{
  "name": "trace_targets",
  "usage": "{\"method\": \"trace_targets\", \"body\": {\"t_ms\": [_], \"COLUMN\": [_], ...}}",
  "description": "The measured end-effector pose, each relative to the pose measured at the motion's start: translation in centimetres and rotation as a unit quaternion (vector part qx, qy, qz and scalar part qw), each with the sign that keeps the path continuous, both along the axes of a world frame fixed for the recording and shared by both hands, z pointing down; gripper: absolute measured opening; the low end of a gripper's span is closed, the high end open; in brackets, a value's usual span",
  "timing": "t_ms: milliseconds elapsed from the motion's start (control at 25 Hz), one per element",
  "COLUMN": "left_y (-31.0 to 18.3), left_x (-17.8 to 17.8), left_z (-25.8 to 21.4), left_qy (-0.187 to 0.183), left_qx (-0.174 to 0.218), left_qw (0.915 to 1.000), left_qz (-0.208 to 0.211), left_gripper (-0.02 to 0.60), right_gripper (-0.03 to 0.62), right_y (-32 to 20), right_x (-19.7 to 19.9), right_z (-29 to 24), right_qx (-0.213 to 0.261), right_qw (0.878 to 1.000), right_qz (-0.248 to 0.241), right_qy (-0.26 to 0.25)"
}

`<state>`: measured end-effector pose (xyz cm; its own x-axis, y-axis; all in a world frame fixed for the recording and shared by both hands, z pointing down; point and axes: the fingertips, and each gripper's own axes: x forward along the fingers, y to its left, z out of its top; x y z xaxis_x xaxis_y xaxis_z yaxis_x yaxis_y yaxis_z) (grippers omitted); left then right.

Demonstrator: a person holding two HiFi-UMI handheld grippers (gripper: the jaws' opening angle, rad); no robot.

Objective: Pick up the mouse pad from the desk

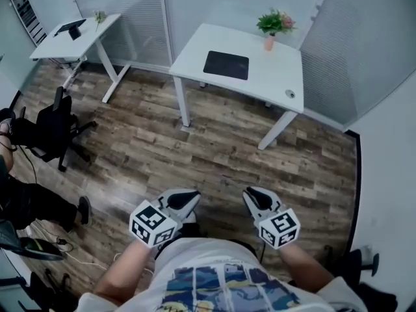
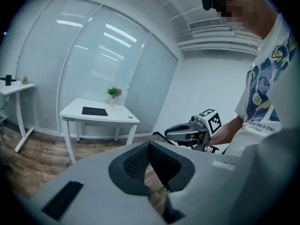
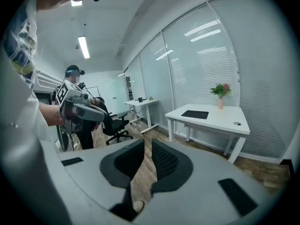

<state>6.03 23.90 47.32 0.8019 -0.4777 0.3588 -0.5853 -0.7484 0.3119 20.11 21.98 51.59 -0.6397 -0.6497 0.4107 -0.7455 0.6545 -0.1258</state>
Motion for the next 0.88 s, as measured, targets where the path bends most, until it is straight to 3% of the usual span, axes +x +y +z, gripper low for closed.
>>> {"method": "trace_targets", "body": {"t_ms": [240,440,600,880], "left_y": [-6.2,-9.3,-11.1,-16.2], "left_x": [-5.0,-7.6,-8.1,-6.8], "left_z": [-0.1,0.8,1.0,1.0], "left_qy": [0.007,0.017,0.032,0.019], "left_qx": [-0.003,-0.008,-0.012,-0.009], "left_qw": [0.9994,0.9995,0.9994,0.9998], "left_qz": [0.035,0.026,0.012,0.001], "left_gripper": [0.003,0.002,0.002,0.002], "right_gripper": [0.049,0.049,0.060,0.091], "right_y": [-5.6,-7.8,-10.5,-17.8], "right_x": [-4.2,-5.3,-5.3,-2.9], "right_z": [-1.3,-1.1,-1.1,0.4], "right_qx": [-0.006,-0.010,-0.005,-0.005], "right_qw": [0.999,0.999,0.999,0.998], "right_qz": [0.030,0.040,0.042,0.040], "right_qy": [0.013,0.027,0.035,0.038]}}
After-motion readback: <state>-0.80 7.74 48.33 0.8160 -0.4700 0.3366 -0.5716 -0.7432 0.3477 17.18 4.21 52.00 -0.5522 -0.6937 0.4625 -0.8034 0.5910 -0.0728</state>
